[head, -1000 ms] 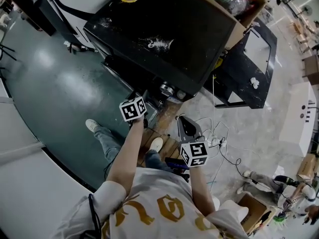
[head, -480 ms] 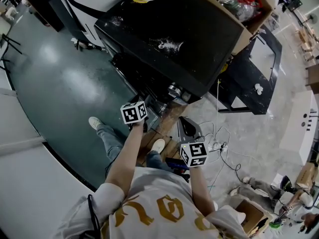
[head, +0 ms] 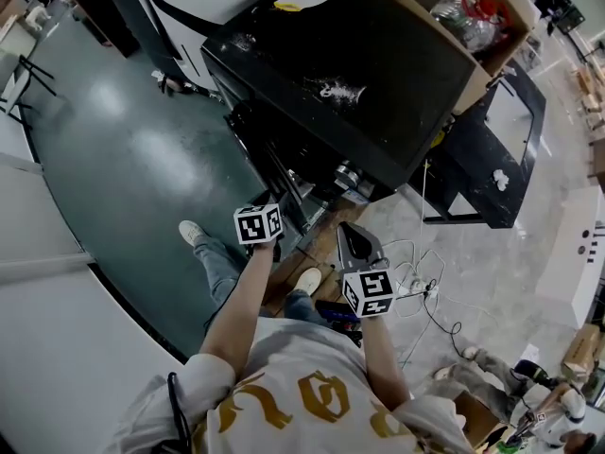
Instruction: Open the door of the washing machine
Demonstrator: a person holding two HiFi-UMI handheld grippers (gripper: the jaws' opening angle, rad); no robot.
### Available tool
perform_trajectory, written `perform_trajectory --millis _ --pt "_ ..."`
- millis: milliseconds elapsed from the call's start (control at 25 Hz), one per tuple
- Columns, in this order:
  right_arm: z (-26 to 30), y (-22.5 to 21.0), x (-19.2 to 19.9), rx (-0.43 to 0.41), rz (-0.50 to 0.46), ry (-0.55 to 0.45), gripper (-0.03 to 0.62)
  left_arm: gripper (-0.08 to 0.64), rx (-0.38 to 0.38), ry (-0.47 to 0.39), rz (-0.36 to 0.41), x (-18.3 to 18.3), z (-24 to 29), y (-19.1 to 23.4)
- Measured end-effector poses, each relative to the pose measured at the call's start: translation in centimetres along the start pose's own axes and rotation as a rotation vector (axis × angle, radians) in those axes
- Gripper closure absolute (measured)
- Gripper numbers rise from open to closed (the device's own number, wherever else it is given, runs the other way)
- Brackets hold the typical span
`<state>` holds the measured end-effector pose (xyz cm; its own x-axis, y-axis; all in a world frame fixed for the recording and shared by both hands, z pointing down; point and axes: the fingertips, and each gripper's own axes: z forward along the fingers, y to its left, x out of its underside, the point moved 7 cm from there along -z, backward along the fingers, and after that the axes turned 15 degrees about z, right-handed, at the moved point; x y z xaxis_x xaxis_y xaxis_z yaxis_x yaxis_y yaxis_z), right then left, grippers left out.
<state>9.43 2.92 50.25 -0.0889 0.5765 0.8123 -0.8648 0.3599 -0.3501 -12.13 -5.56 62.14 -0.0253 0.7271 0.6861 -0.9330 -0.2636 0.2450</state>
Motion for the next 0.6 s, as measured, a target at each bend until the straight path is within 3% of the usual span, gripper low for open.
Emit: perform_trajectory --millis 600 --pt "1.0 3.0 0.5 -0.058 -0.010 -0.002 0.571 0.388 -0.040 0.012 -0.007 2.8 -4.3 3.1"
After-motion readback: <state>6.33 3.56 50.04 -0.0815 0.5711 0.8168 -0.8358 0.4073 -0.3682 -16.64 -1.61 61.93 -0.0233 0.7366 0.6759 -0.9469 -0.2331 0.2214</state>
